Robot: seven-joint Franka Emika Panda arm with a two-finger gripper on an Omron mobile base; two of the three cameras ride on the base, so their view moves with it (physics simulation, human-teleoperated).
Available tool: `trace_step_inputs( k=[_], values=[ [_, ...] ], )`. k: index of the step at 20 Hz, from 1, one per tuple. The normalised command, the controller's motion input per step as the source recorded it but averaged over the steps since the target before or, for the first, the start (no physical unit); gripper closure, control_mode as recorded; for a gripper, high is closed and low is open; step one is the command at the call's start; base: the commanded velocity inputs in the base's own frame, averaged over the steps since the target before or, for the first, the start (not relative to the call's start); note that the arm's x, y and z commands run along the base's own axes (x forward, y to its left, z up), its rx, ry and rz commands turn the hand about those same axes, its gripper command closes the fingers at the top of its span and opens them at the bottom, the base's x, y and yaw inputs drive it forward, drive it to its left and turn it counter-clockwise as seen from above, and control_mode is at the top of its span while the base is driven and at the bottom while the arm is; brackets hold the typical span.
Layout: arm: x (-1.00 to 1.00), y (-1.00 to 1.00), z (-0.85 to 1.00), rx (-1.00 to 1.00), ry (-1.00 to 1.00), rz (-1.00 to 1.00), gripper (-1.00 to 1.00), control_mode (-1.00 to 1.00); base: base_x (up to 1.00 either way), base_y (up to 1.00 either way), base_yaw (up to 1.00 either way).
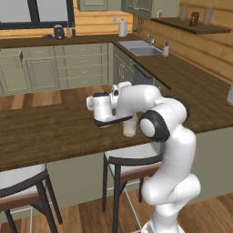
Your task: Take a straw from the drawer in front and place it inside the glass cup on the dining counter.
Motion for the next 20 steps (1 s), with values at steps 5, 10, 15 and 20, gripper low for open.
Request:
trace_step_inputs(
  k=[5,10,15,20],
  values=[
    [0.26,0.08,-0.15,0.00,0.03,-0.01,1.00,-1.00,0.00,0.00,0.00],
    [0.40,0.06,-0.21,0.00,0.05,-0.02,1.00,-1.00,0.00,0.00,0.00],
    [0.38,0.05,-0.26,0.00,0.07,-0.02,1.00,-1.00,0.00,0.00,0.00],
    [0.32,0.00,-0.26,0.00,0.06,-0.02,1.00,-1.00,0.00,0.00,0.00]
  ],
)
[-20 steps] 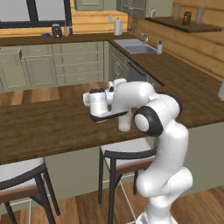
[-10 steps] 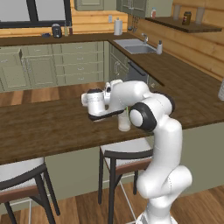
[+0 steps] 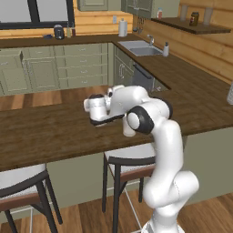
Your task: Take a straw from the drawer in front and place it inside the glass cup on the dining counter.
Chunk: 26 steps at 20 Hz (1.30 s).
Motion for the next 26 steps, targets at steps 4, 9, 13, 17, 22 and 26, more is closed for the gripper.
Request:
trace_step_inputs(
  k=[4,9,13,17,22,26],
  values=[
    [0.06,0.00,-0.27,0.00,0.09,-0.01,1.00,-1.00,0.00,0.00,0.00],
    [0.00,0.00,-0.32,0.01,0.11,-0.02,1.00,-1.00,0.00,0.00,0.00],
    [0.00,0.00,-0.14,0.03,0.07,-0.02,1.00,-1.00,0.00,0.00,0.00],
    [0.00,0.00,0.00,0.04,0.05,-0.02,-1.00,-1.00,0.00,0.00,0.00],
    [0.00,0.00,0.00,0.06,0.01,-0.03,-1.00,-1.00,0.00,0.00,0.00],
    [0.00,0.00,0.00,0.08,0.00,-0.03,-1.00,-1.00,0.00,0.00,0.00]
  ],
)
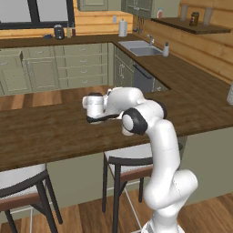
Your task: Take a straw from the drawer in front and place it inside the glass cup on the dining counter.
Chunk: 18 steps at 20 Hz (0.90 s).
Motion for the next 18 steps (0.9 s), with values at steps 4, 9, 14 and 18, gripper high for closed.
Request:
trace_step_inputs(
  k=[4,9,14,18],
  values=[
    [-0.06,0.00,0.09,0.11,0.00,-0.03,-1.00,-1.00,0.00,0.00,0.00],
    [-0.02,0.00,0.09,0.17,0.03,-0.07,-1.00,-1.00,0.00,0.00,0.00],
    [-0.04,0.00,0.00,0.21,0.10,-0.09,-1.00,-1.00,0.00,0.00,0.00],
    [-0.14,0.00,-0.08,0.23,0.12,-0.09,-1.00,-1.00,0.00,0.00,0.00]
  ],
)
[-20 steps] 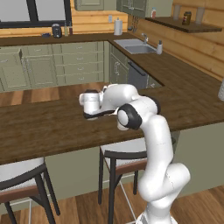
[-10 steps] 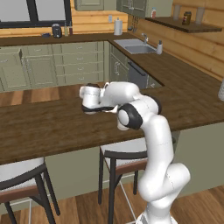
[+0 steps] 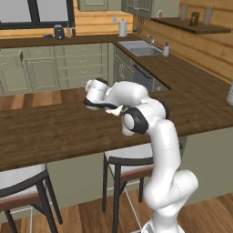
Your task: Take a straw from the drawer in front and place it inside the glass cup on the dining counter.
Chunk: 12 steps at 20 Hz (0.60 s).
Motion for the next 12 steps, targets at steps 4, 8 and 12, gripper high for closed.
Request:
trace_step_inputs(
  k=[4,8,12],
  values=[
    [-0.11,0.00,-0.22,0.24,0.15,-0.08,-1.00,-1.00,0.00,0.00,0.00],
    [-0.10,0.00,-0.24,0.24,0.13,-0.08,-1.00,-1.00,0.00,0.00,0.00],
    [-0.11,0.00,-0.01,0.23,0.03,-0.08,-1.00,-1.00,0.00,0.00,0.00]
  ],
)
